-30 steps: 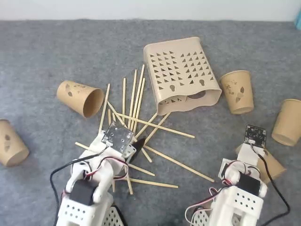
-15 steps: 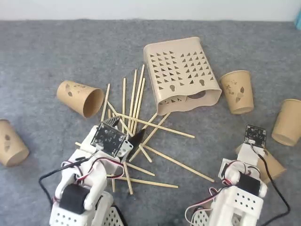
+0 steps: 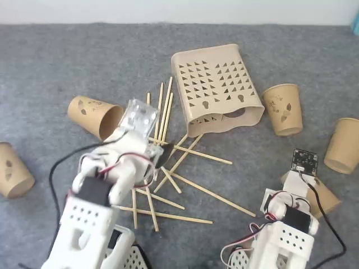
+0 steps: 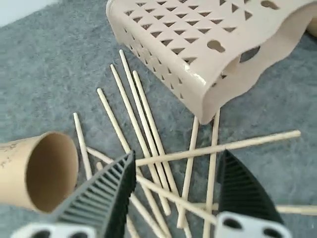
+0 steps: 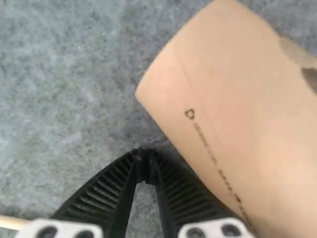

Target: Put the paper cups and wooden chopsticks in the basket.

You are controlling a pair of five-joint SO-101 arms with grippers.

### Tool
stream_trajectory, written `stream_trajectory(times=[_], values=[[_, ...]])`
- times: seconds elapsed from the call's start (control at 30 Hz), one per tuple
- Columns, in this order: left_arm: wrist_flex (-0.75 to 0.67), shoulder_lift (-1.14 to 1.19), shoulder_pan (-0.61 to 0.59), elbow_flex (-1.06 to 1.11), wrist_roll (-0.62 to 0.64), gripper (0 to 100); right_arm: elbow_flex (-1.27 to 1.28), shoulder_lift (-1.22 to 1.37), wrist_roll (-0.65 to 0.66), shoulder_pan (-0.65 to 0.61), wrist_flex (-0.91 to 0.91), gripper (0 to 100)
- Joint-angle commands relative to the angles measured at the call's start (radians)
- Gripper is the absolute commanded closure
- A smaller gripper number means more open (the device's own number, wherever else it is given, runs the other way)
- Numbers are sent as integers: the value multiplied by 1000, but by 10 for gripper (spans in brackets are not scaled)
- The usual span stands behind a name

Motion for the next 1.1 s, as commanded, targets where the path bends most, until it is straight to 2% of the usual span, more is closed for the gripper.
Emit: stream_trajectory(times=[0.0, 0.3, 0.7, 0.8, 0.9, 1.07], values=[[-161, 152, 34, -50, 63, 746, -32, -4, 17, 19, -22, 992], [-420, 451, 150, -50, 64, 746, -32, -4, 17, 19, -22, 992], [-895, 842, 121, -56, 63, 748, -32, -4, 17, 21, -22, 992], [-928, 875, 123, -56, 63, 820, -32, -4, 17, 21, -22, 992], [-931, 861, 126, -59, 60, 992, -32, -4, 17, 21, -22, 992], [-925, 787, 123, -51, 63, 991, -32, -4, 17, 21, -22, 992]])
